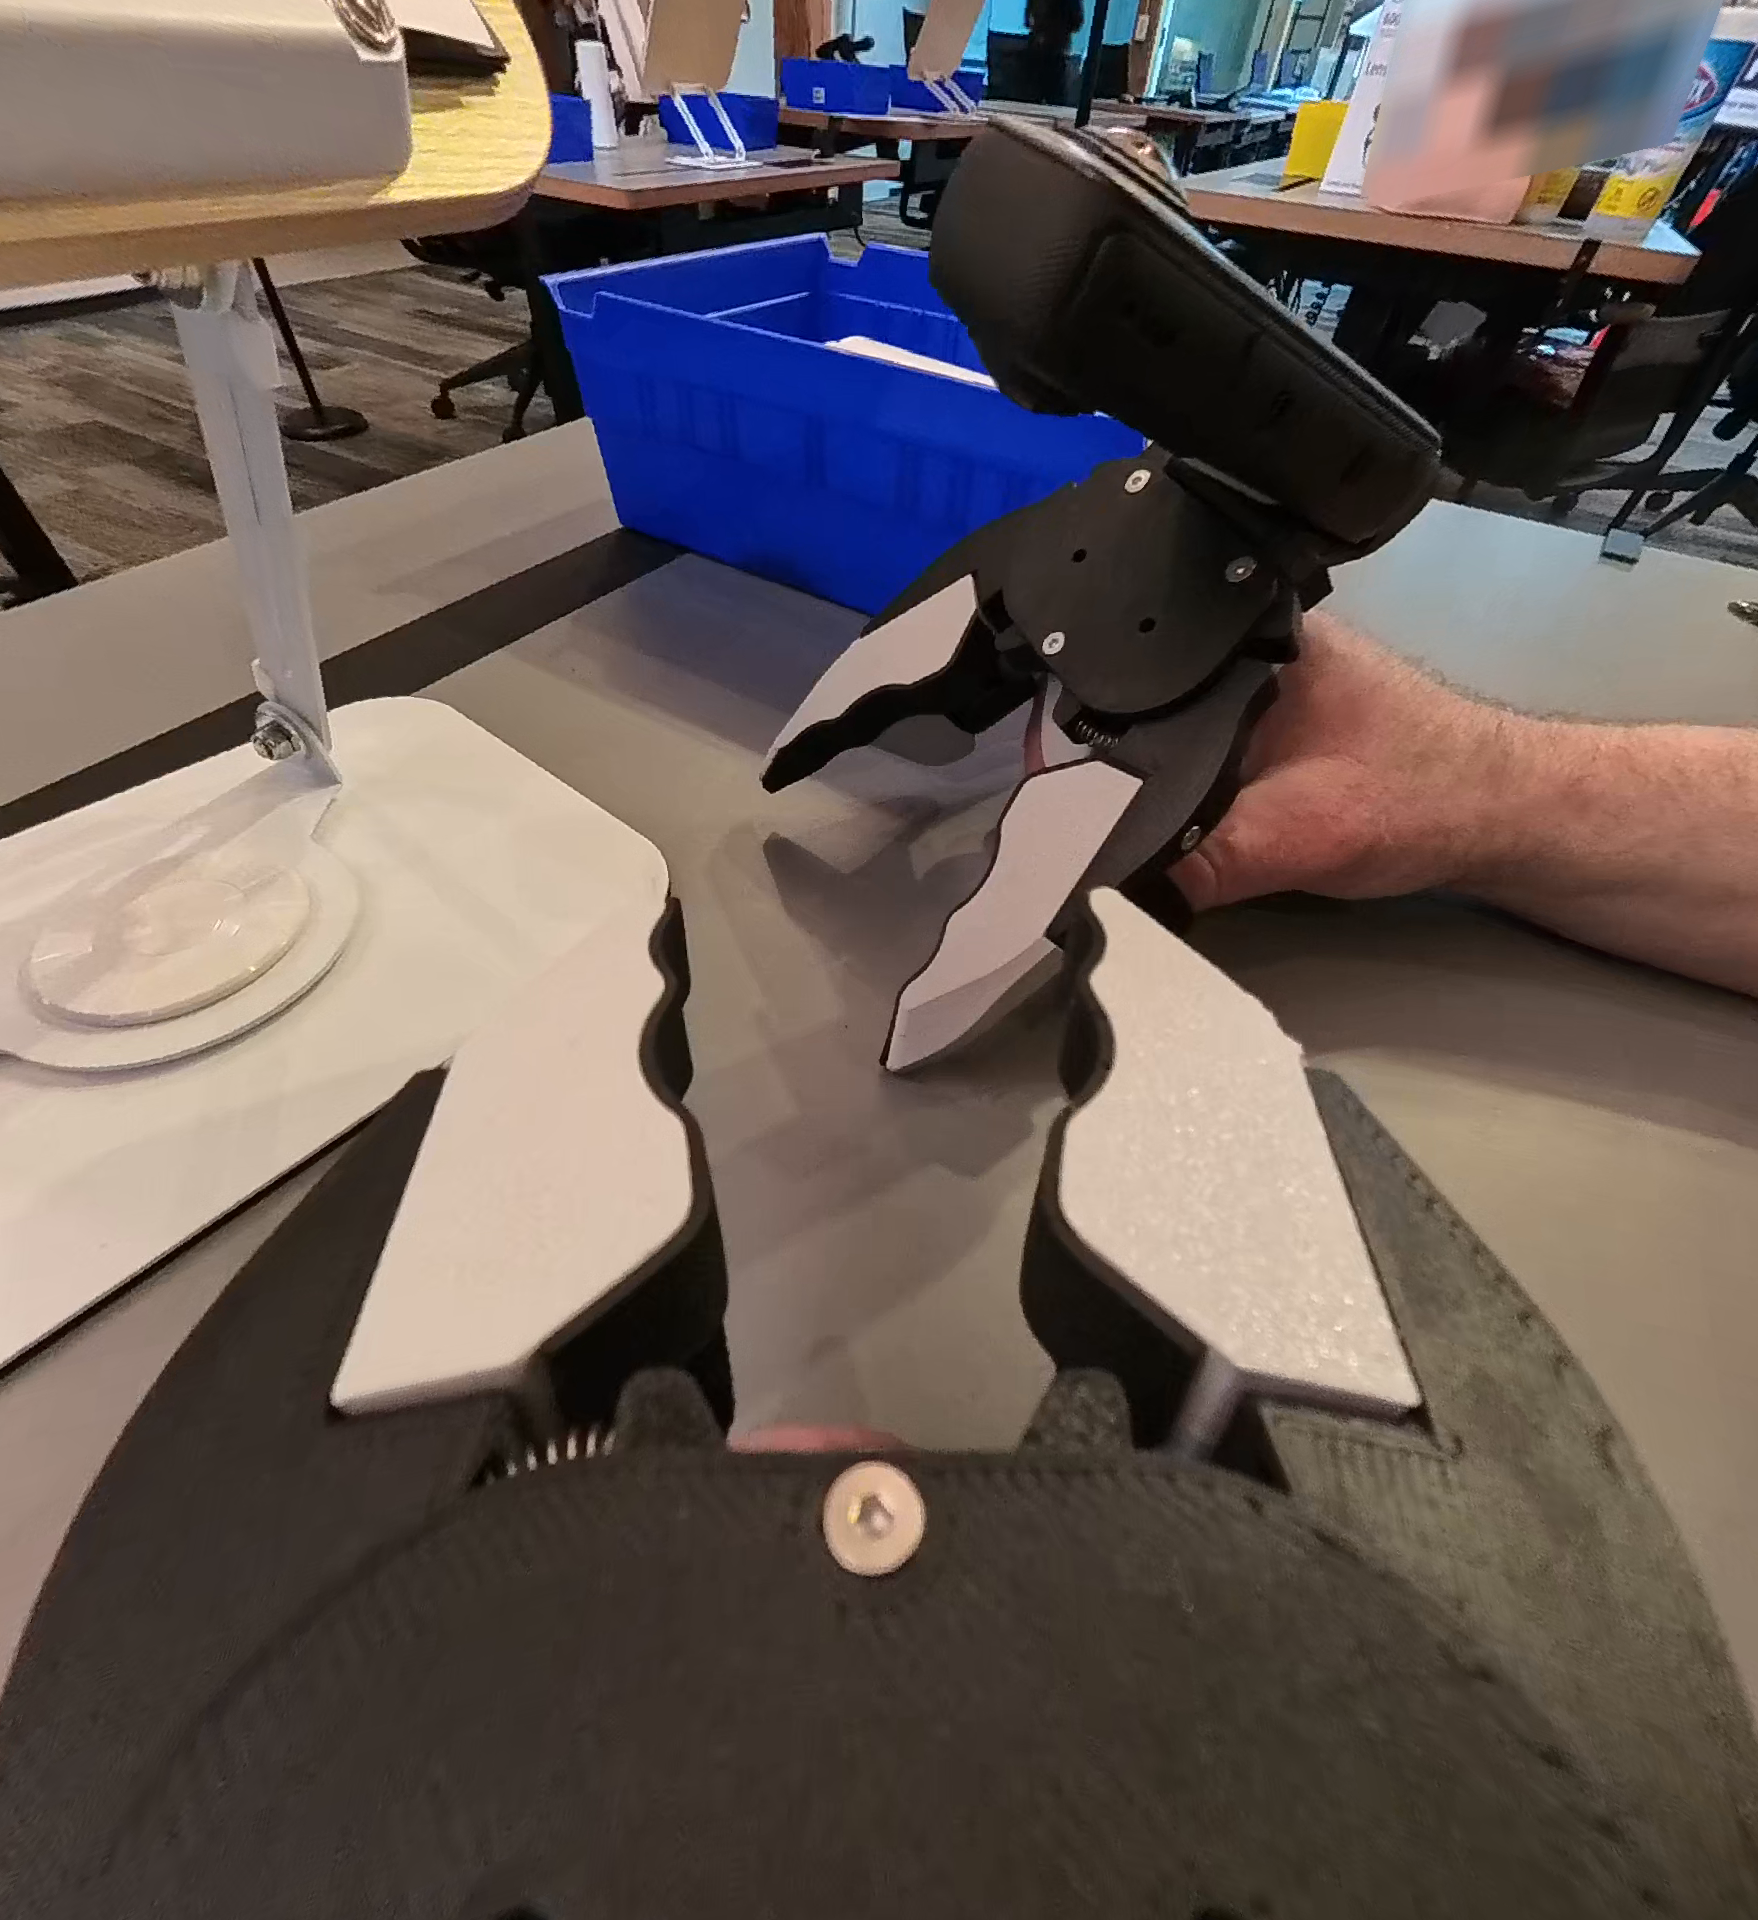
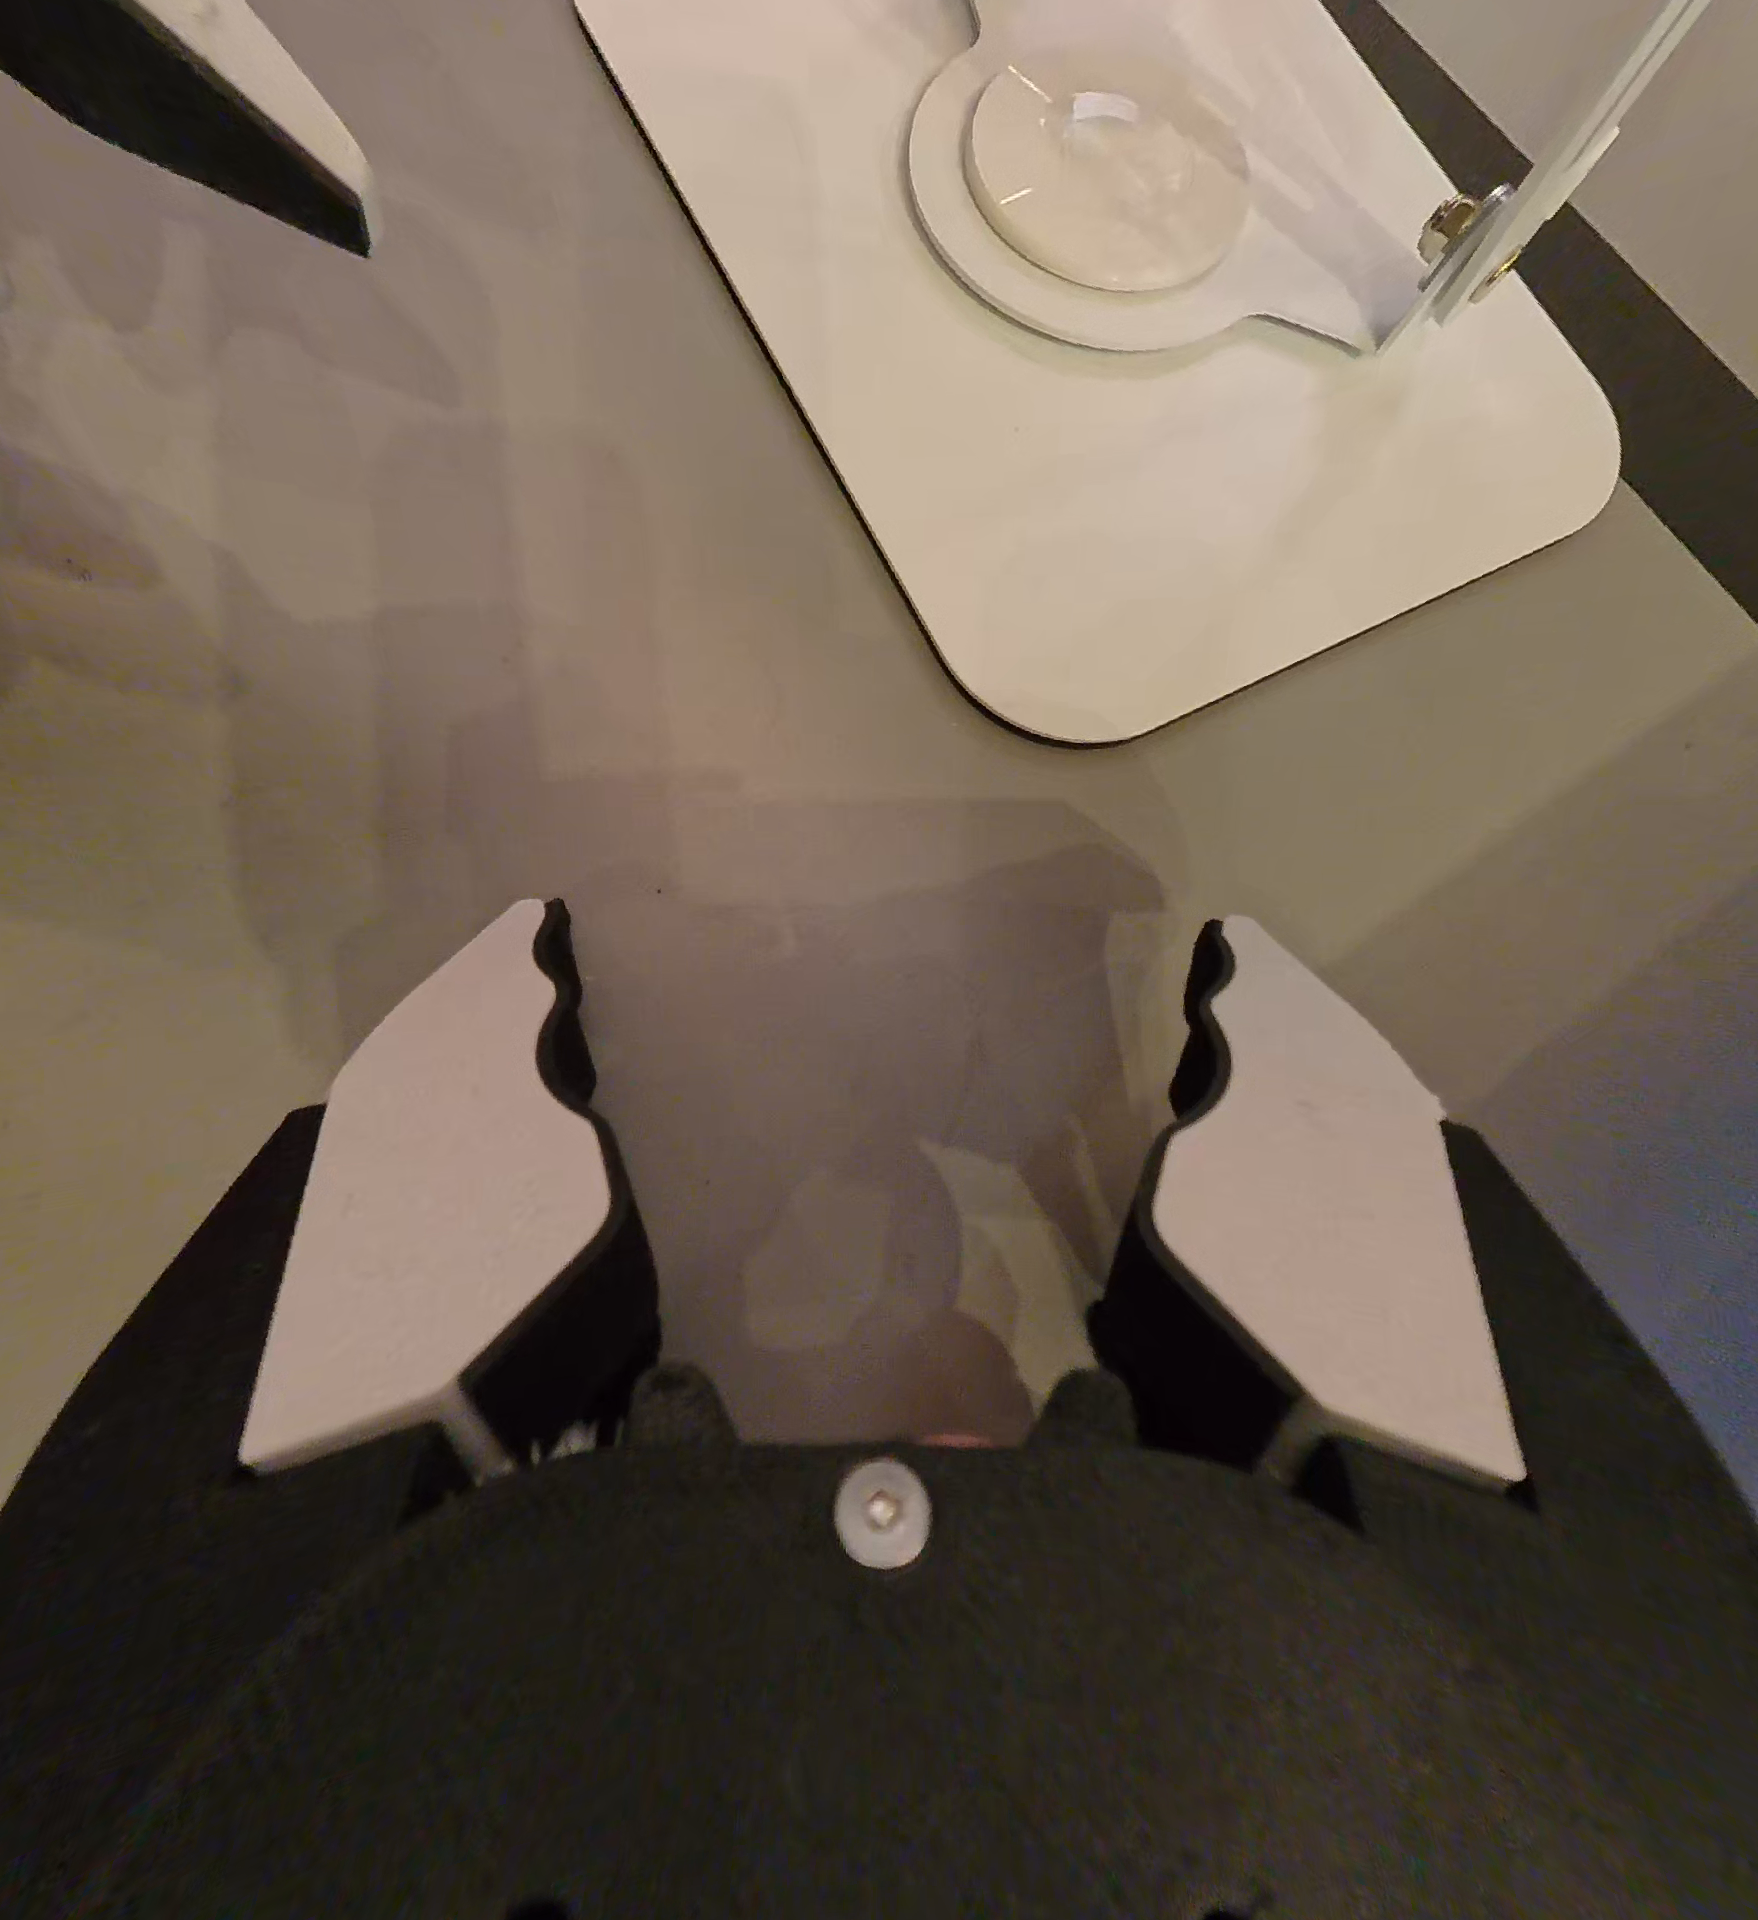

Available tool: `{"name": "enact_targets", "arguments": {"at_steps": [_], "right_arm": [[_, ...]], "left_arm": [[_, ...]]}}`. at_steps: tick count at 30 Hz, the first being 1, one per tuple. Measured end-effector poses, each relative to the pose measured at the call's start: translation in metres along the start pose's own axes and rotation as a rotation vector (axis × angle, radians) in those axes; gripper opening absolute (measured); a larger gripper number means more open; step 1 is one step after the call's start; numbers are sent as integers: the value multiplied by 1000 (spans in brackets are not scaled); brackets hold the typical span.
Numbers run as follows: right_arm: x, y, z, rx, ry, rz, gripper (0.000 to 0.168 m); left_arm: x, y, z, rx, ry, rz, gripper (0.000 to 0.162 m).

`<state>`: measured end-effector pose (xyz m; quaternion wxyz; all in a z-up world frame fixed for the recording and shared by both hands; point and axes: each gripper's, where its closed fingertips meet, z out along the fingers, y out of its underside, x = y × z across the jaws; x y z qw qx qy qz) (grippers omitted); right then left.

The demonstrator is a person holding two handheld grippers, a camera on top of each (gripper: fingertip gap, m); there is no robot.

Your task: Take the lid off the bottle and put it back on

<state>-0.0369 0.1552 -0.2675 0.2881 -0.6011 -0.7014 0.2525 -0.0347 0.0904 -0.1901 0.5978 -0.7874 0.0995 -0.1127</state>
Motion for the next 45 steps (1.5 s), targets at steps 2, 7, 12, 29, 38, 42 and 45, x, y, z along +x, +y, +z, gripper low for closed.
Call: {"name": "enact_targets", "arguments": {"at_steps": [2,7,12,29,38,42,45], "right_arm": [[0,0,0,0,-1,0,110],[0,0,0,-1,-2,1,110],[1,0,0,0,1,-1,110],[129,11,-252,348,602,238,103],[213,157,-252,225,563,668,102],[221,172,-228,238,435,765,74],[222,180,-217,199,387,761,42]], "left_arm": [[1,0,0,0,2,2,69],[1,0,0,0,5,-1,70],[1,-2,-2,16,-3,10,72],[-201,-24,-326,162,-1005,-35,80],[-276,48,-382,-13,-1087,-265,86],[-294,79,-359,-133,-1026,-353,77],[-299,88,-348,-142,-988,-391,59]]}}
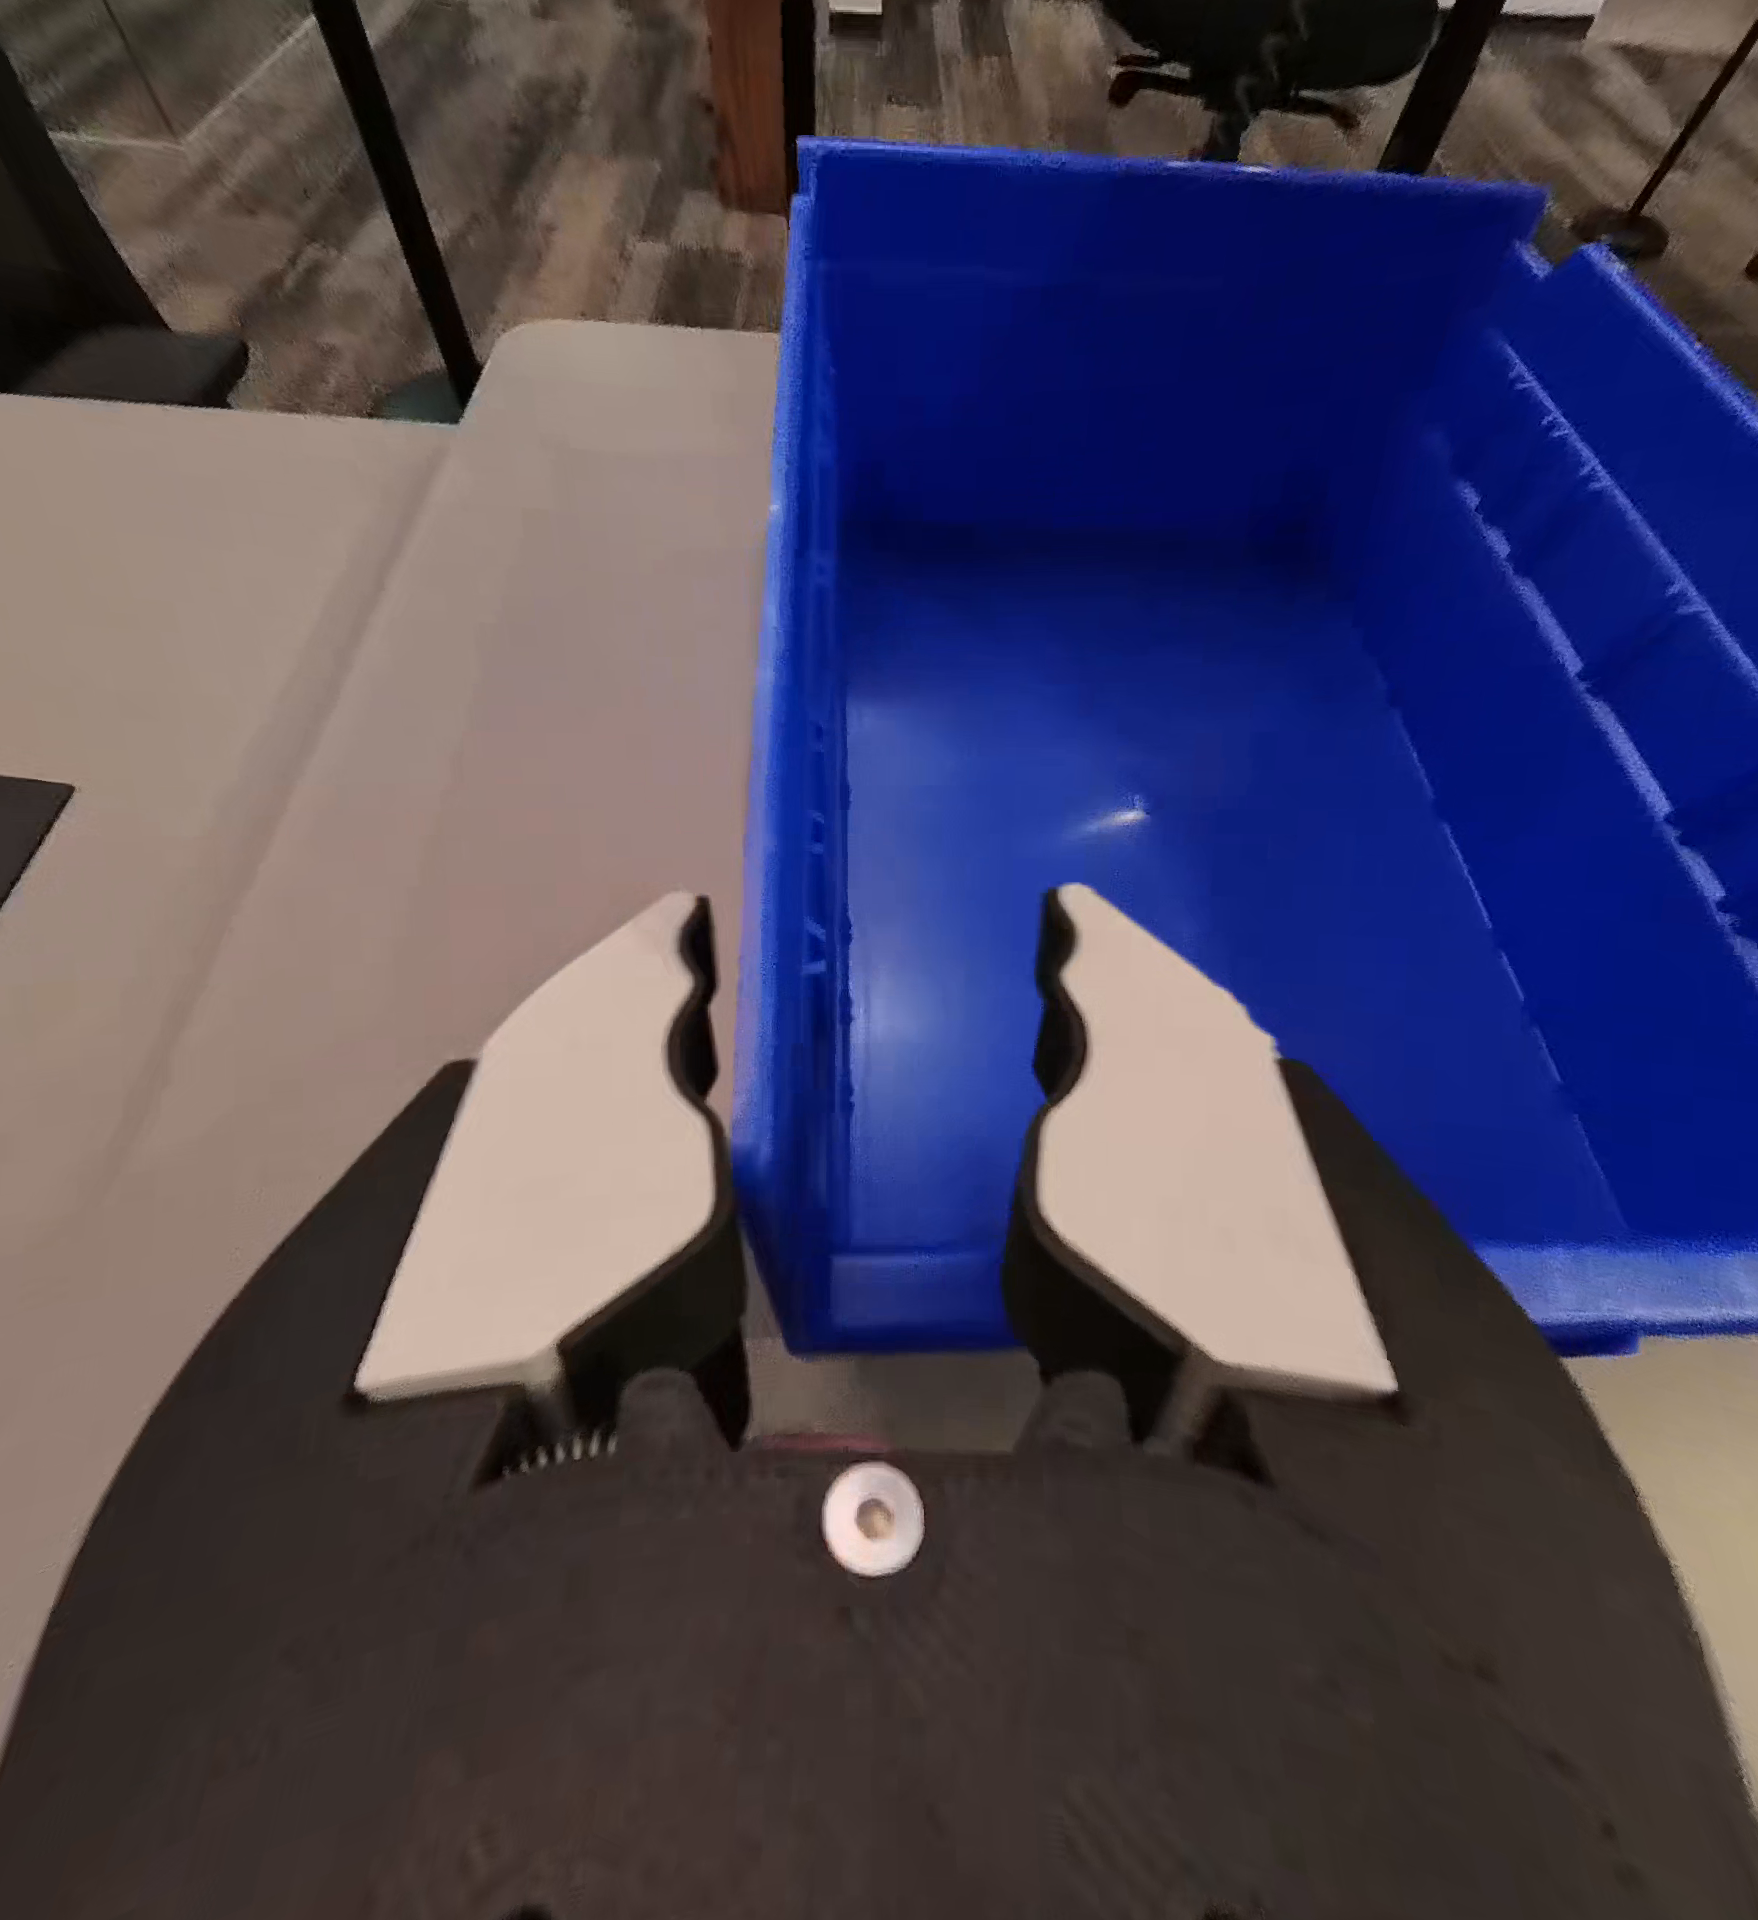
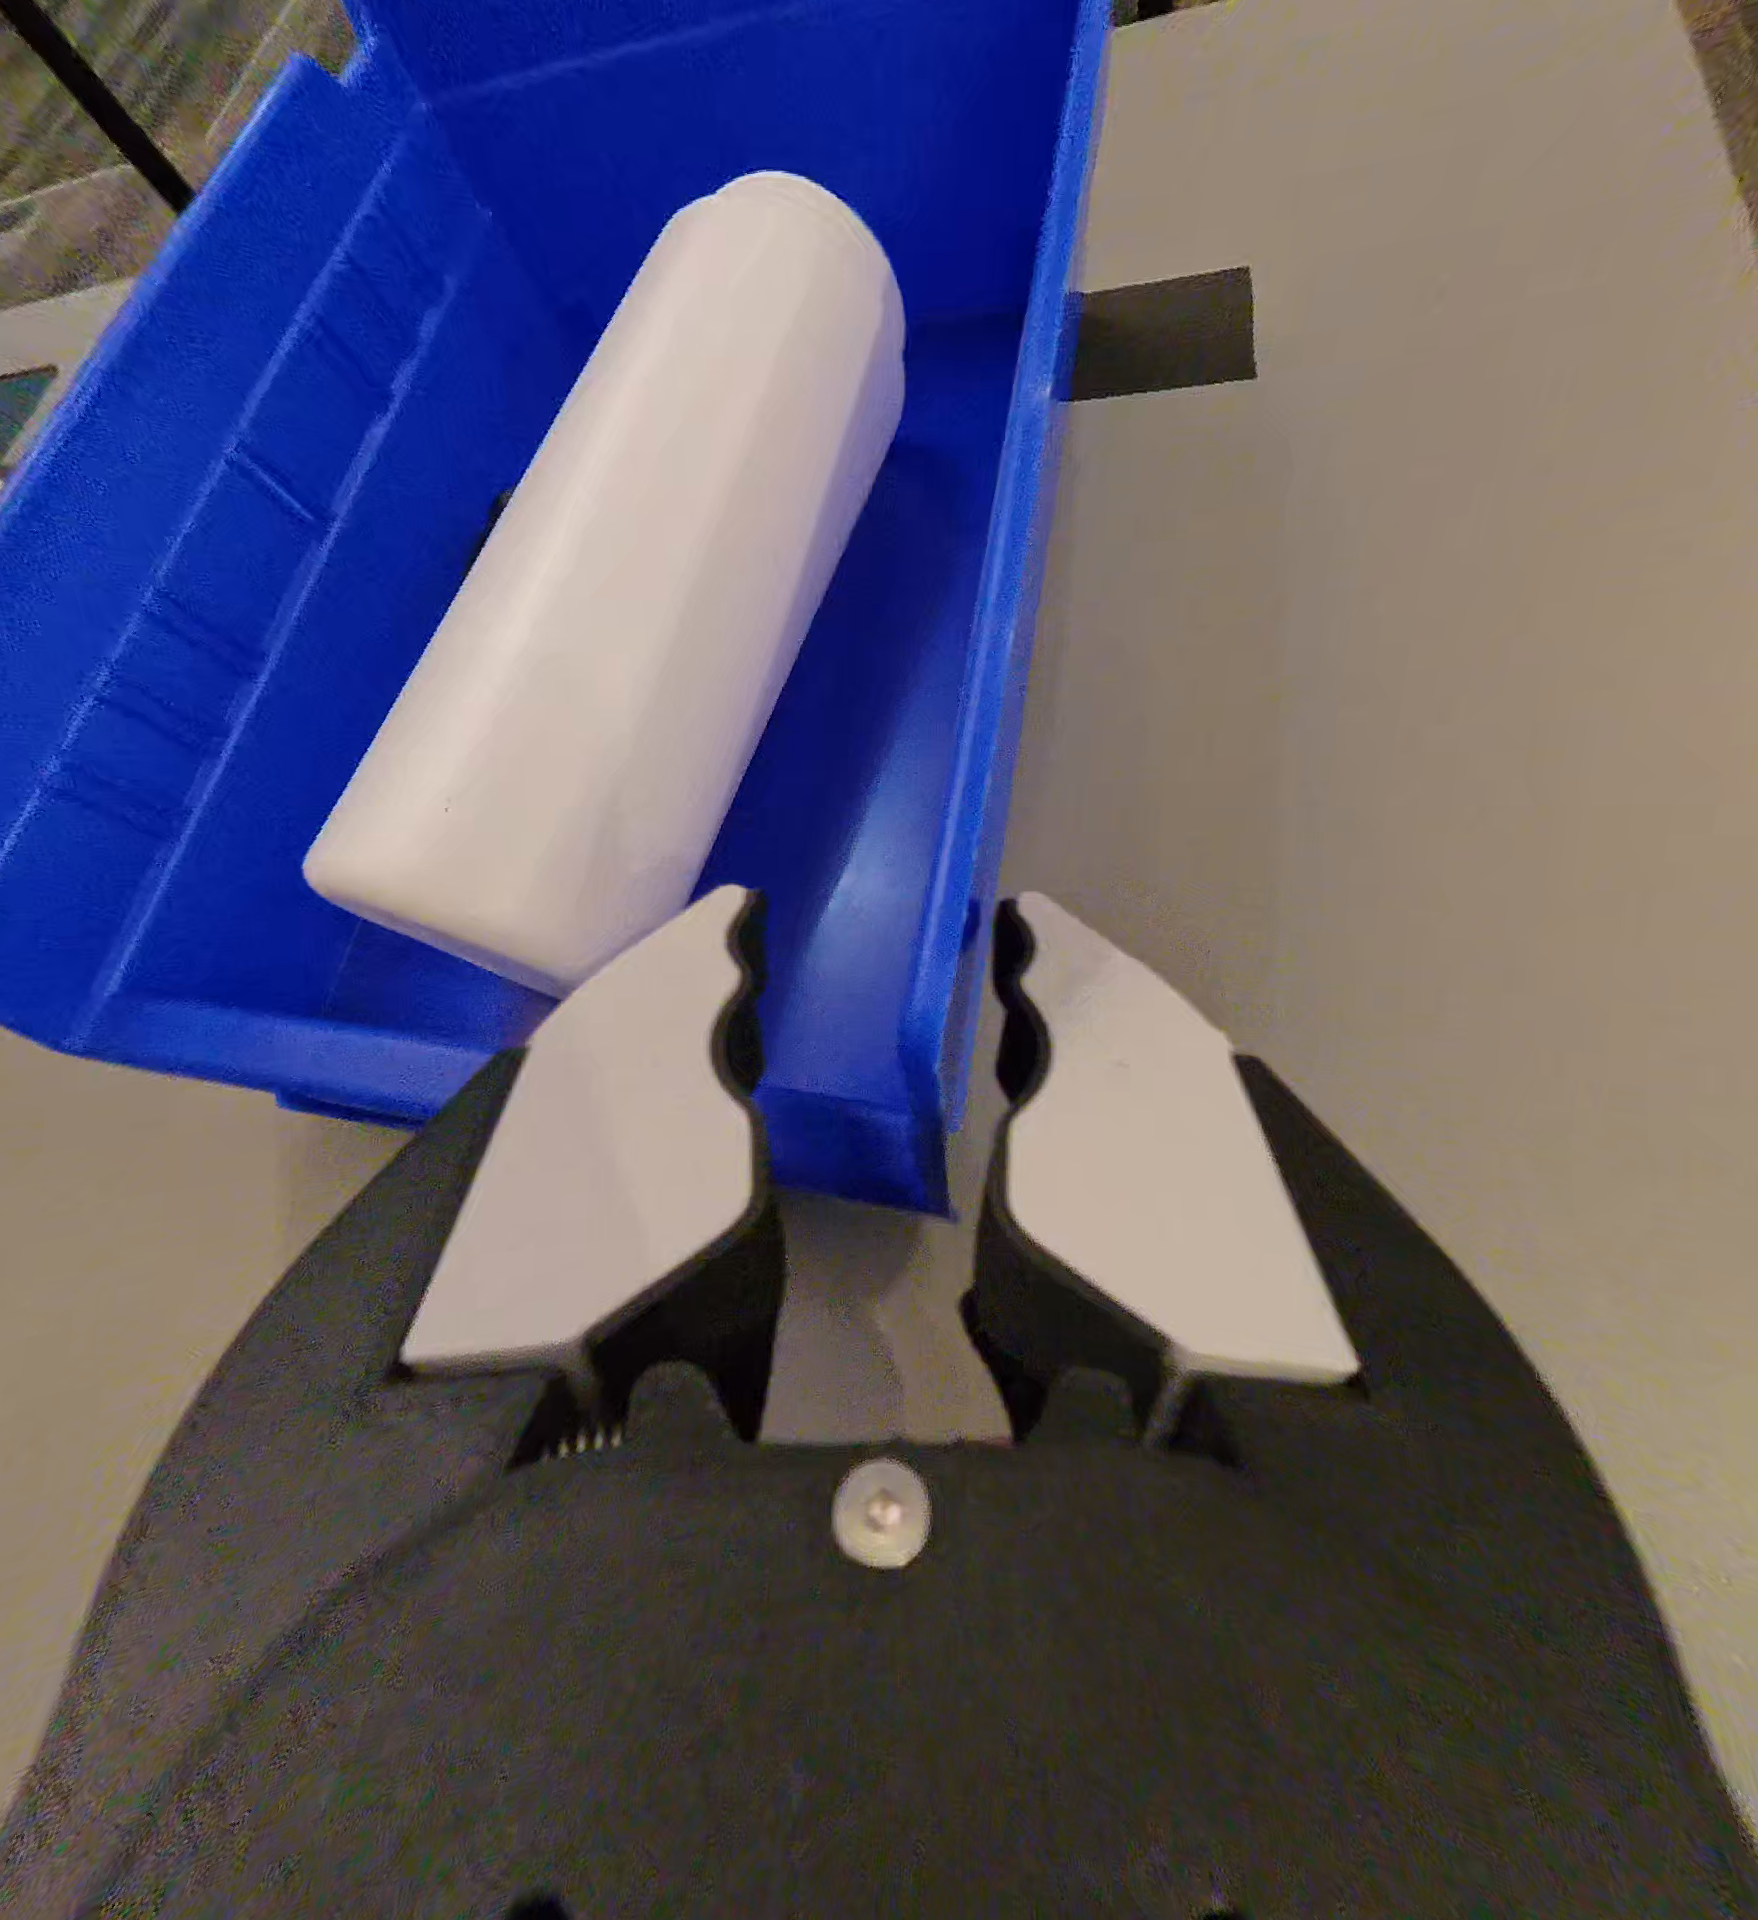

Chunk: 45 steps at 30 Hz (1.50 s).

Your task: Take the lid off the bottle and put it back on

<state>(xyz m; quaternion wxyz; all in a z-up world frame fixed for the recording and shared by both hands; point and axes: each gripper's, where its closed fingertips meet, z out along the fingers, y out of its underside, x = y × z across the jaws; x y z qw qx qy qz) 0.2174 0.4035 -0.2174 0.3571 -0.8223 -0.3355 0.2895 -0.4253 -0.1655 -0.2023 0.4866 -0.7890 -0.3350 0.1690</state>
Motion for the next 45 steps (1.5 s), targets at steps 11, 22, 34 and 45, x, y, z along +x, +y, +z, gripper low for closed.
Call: {"name": "enact_targets", "arguments": {"at_steps": [11,22,34,45], "right_arm": [[6,7,2,-42,-7,-107,11],[-21,36,-25,-110,-194,-248,11],[-108,79,-48,-198,-537,-437,5],[-198,78,-9,-265,-739,-559,5]], "left_arm": [[4,4,-7,-24,159,28,6],[22,49,-88,-168,622,188,6],[134,109,-187,-243,1056,372,6],[247,134,-222,-288,1371,528,6]]}}
